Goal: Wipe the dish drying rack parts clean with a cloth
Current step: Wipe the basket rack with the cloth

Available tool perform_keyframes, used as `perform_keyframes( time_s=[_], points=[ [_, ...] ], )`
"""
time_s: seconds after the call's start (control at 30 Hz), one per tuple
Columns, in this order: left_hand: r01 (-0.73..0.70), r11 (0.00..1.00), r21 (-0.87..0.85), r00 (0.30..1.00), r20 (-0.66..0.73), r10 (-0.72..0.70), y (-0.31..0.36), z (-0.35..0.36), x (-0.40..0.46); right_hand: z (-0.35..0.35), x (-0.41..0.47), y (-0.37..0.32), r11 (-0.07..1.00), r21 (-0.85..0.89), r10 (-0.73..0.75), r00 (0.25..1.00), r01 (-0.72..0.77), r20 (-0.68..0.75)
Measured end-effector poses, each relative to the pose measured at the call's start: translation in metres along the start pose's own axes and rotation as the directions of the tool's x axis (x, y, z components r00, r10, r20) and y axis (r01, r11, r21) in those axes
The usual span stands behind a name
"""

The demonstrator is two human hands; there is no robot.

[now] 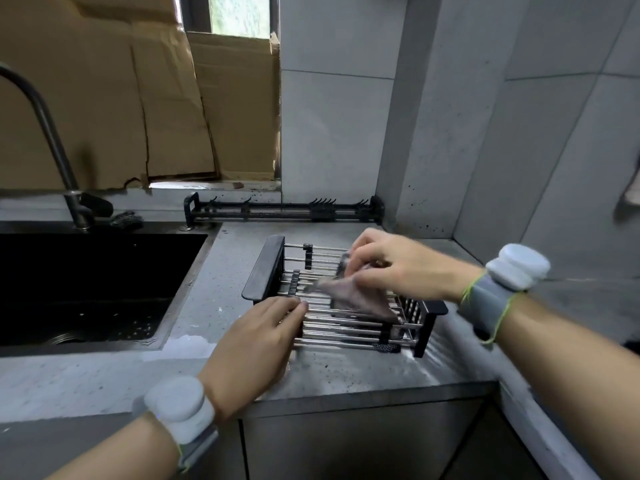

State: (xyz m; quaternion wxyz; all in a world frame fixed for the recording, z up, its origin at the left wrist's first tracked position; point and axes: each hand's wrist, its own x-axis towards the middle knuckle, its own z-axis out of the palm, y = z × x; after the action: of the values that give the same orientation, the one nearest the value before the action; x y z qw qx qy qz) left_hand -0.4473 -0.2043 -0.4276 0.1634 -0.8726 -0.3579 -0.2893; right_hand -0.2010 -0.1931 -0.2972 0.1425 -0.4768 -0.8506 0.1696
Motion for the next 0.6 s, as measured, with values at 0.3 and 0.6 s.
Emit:
perform_keyframes(
  time_s=[0.3,0.6],
  points=[
    [-0.118,0.987,0.112,0.993,0.031,0.116,-0.038,-0.026,0.009,0.074,0.032,-0.017,0.976,0.106,-0.13,0.897,0.191,-0.422],
    [-0.046,0.996,0.079,0.994,0.1,0.037,-0.043,-0.014,0.015,0.11,0.034,-0.009,0.91,-0.415,-0.088,0.979,0.003,-0.186]
  ],
)
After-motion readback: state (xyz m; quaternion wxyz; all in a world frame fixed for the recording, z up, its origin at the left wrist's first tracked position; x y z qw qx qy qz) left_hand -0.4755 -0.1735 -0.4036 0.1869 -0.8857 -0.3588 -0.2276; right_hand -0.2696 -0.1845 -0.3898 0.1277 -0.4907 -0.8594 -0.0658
